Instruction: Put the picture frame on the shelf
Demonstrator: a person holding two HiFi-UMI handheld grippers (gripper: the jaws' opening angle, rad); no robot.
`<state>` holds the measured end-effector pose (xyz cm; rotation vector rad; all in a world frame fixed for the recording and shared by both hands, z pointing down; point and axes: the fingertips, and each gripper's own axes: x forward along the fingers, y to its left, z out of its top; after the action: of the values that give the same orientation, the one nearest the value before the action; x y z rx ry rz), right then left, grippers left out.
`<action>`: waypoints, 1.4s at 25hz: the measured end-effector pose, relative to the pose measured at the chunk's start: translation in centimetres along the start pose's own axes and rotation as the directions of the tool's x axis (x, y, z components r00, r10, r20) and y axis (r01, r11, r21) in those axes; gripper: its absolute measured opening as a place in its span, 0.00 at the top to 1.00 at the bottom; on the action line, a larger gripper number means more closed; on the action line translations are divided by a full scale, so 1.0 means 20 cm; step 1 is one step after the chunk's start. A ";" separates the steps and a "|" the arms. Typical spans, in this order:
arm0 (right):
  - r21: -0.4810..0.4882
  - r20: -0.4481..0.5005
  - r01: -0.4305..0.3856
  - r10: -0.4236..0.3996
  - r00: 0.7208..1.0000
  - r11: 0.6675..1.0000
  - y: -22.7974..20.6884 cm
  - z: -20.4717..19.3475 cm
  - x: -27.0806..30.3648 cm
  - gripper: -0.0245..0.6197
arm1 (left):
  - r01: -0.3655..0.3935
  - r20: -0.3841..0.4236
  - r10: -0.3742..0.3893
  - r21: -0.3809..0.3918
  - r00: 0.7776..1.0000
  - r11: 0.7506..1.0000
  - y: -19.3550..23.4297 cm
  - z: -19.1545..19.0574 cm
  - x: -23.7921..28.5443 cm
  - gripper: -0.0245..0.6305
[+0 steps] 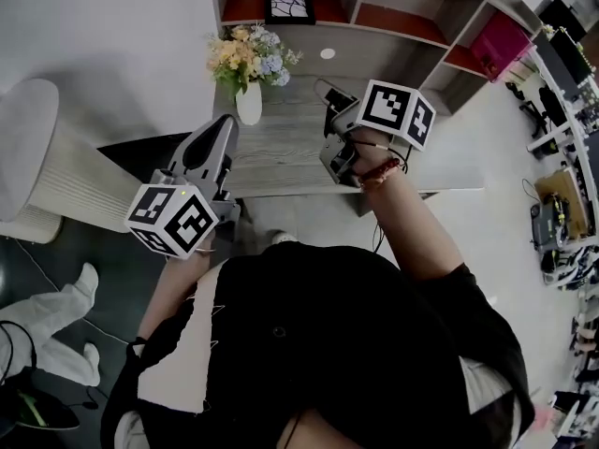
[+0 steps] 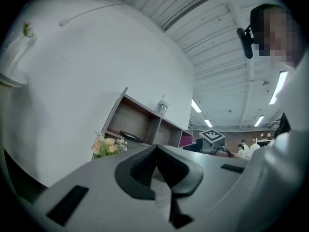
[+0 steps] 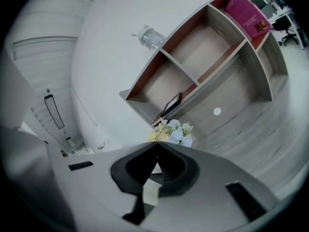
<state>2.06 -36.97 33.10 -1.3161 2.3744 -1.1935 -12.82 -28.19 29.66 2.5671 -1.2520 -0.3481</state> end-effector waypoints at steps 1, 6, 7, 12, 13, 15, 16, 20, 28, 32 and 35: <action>-0.003 0.018 -0.004 0.004 1.000 1.000 0.02 -0.01 -0.03 0.98 | 0.008 -0.004 -0.008 0.003 1.000 1.000 -0.03 -0.01 -0.01 0.94; -0.159 0.098 -0.003 0.018 0.995 0.987 0.14 -0.06 -0.19 0.96 | 0.026 -0.013 -0.026 0.022 1.000 0.999 -0.12 -0.04 -0.07 0.94; -0.192 0.119 0.005 0.018 0.993 0.981 0.16 -0.06 -0.23 0.96 | 0.025 -0.011 -0.024 0.028 1.000 0.999 -0.13 -0.04 -0.08 0.94; -0.303 0.201 0.057 0.005 0.980 0.951 0.17 -0.02 -0.37 0.96 | 0.018 -0.010 -0.017 0.070 1.000 0.997 -0.20 -0.04 -0.09 0.94; -0.316 0.201 0.062 0.003 0.980 0.947 0.16 -0.02 -0.38 0.96 | 0.018 -0.012 -0.017 0.078 1.000 0.997 -0.21 -0.04 -0.09 0.94; -0.336 0.200 0.072 -0.004 0.980 0.939 0.13 -0.02 -0.41 0.96 | 0.017 -0.013 -0.016 0.084 1.000 0.996 -0.23 -0.04 -0.07 0.94; -0.347 0.202 0.082 -0.011 0.979 0.934 0.11 -0.01 -0.43 0.96 | 0.013 -0.011 -0.012 0.084 1.000 0.996 -0.24 -0.05 -0.07 0.94; -0.435 0.209 0.116 -0.025 0.978 0.893 0.06 0.02 -0.47 0.96 | -0.010 -0.003 0.010 0.075 1.000 0.997 -0.26 -0.06 -0.01 0.94; -0.543 0.190 0.123 -0.020 0.981 0.831 0.02 0.13 -0.55 0.96 | -0.037 0.000 0.037 0.069 0.999 0.997 -0.38 -0.09 0.10 0.94; -0.560 0.174 0.106 -0.008 0.985 0.822 0.01 0.14 -0.58 0.96 | -0.044 0.003 0.044 0.073 0.999 0.996 -0.44 -0.10 0.12 0.94; -0.575 0.161 0.098 -0.006 0.987 0.812 -0.01 0.13 -0.60 0.96 | -0.055 0.005 0.055 0.067 0.998 0.996 -0.46 -0.12 0.12 0.94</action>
<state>10.68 -29.26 28.96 -1.5683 2.7067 -0.3323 -3.84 -24.37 28.46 2.5823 -1.3553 -0.3039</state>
